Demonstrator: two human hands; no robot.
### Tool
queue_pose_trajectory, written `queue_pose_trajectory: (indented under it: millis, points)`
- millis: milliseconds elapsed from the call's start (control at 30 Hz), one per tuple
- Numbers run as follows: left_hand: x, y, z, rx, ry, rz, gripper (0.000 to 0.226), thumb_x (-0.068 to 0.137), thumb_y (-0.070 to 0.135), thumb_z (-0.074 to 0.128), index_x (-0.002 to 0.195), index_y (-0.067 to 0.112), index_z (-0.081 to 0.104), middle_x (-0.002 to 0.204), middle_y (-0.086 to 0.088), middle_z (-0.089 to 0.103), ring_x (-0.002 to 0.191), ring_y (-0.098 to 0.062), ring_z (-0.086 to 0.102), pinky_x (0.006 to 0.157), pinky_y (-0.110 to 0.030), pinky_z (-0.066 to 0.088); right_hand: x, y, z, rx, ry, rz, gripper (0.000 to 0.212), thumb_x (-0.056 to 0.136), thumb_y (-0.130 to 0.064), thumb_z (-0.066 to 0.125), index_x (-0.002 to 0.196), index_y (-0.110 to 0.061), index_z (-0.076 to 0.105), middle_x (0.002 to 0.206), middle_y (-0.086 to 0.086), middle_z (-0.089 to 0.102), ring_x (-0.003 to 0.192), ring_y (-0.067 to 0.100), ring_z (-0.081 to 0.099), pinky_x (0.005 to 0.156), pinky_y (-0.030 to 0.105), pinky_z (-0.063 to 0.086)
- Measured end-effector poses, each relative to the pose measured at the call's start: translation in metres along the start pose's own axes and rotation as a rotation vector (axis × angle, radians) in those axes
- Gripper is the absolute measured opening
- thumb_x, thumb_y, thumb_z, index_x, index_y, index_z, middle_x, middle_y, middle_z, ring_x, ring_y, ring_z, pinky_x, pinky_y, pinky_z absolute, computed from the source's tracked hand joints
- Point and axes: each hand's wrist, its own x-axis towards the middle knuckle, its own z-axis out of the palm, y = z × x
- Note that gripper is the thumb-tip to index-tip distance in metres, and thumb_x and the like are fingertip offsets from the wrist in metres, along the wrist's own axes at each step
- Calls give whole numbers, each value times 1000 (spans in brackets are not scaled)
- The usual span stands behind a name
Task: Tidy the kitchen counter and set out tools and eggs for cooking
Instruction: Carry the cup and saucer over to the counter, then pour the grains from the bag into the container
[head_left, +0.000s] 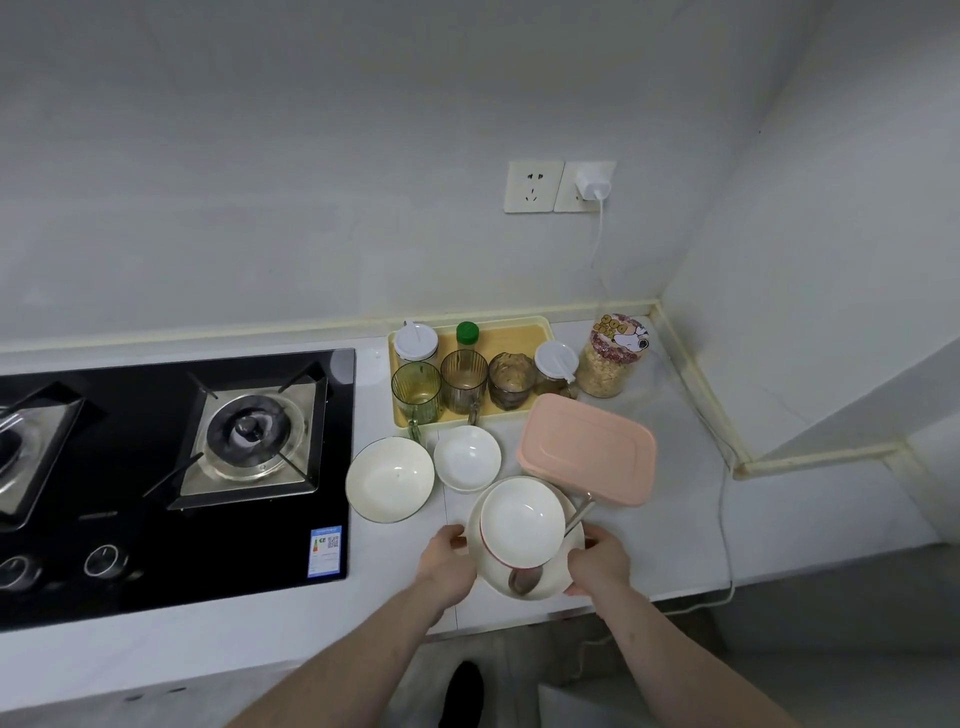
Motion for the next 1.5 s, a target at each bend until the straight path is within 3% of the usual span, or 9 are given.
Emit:
queue_pose_trajectory:
  millis: [300,400,467,633,767,833,1000,1200,1500]
  points:
    - [-32,-17,-23,181,26,114,52,93,4,50,143,16,48,142,1,53,123,-20,56,103,-26,47,-33,46,28,159,202,-122,7,94,-14,57,99,-14,63,100,10,70,87,30,63,73,37,53]
    - [-50,-39,-48,201,59,183,49,92,2,47,138,16,52,141,1,52,107,-17,60,76,-16,51,-51,69,52,135,193,-76,10,92,-12,56,101,-17,58,104,13,69,95,35,64,87,47,54]
    - [-65,-57,-66,180,84,208,46,92,3,47,134,19,55,136,3,51,97,-16,61,56,-14,49,-56,85,69,58,104,-21,15,89,-10,56,102,-17,53,106,12,66,101,37,63,93,49,53]
    - [-120,-127,-127,123,221,225,36,91,9,57,123,24,60,133,5,55,100,-11,63,84,-23,50,-111,77,124,-122,-234,-18,22,71,-19,68,93,-16,64,87,6,65,85,26,63,76,39,59]
    - [-181,-187,-180,26,321,213,33,92,10,59,122,25,60,122,0,59,105,-8,60,64,-10,43,-158,57,189,-219,-408,-225,49,69,-26,57,115,-17,68,101,3,71,86,23,65,72,37,57]
    - [-217,-217,-208,-25,396,205,34,91,12,61,121,28,60,120,3,60,109,-7,59,68,-12,44,-228,32,209,-291,-463,-362,41,72,-27,57,112,-24,69,108,-2,72,95,21,68,87,42,60]
    - [-311,-286,-269,-139,634,183,33,91,12,62,120,27,61,104,7,63,104,-14,63,65,-7,43,-365,20,278,-297,-658,-646,26,88,-10,59,105,-27,70,103,-9,70,86,17,71,81,40,61]
    - [-406,-363,-324,-149,894,173,36,89,14,64,123,27,61,125,9,58,107,-5,60,90,-20,47,-489,27,348,-425,-891,-928,26,88,-12,63,104,-31,69,108,-17,69,82,8,68,80,30,58]
    - [-530,-491,-384,-343,1243,-18,32,91,16,64,120,30,60,126,8,59,111,-7,58,95,-27,49,-634,42,466,-666,-1232,-1226,27,88,-11,68,109,-29,68,112,-12,69,67,-7,63,72,12,50]
